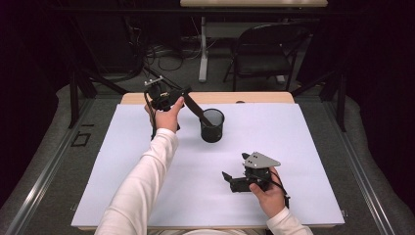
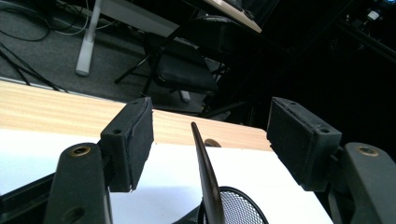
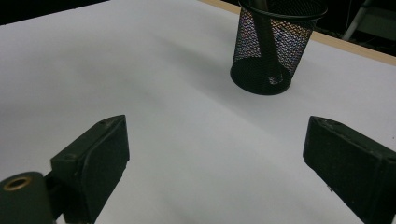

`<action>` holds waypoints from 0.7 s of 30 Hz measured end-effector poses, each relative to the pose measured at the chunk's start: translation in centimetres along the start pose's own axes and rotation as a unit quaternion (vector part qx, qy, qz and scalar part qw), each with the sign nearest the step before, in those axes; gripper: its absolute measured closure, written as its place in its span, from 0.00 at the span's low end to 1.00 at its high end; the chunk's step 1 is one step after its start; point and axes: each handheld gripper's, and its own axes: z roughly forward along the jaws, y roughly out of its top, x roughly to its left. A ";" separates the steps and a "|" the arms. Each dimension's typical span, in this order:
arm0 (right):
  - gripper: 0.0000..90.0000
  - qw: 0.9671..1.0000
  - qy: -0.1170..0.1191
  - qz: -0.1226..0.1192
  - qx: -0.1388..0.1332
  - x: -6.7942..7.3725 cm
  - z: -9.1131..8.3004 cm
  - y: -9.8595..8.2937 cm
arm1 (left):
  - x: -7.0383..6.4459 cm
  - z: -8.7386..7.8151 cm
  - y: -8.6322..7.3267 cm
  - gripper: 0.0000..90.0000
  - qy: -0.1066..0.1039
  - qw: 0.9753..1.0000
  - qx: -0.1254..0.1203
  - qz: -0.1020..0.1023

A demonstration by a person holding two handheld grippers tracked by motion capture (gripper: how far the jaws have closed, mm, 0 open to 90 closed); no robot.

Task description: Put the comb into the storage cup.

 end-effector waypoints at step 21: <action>0.08 1.000 -0.001 0.001 -0.001 0.0 0.0 0.0 | 0.6 -0.3 0.5 0.31 -0.010 1.000 -0.008 0.009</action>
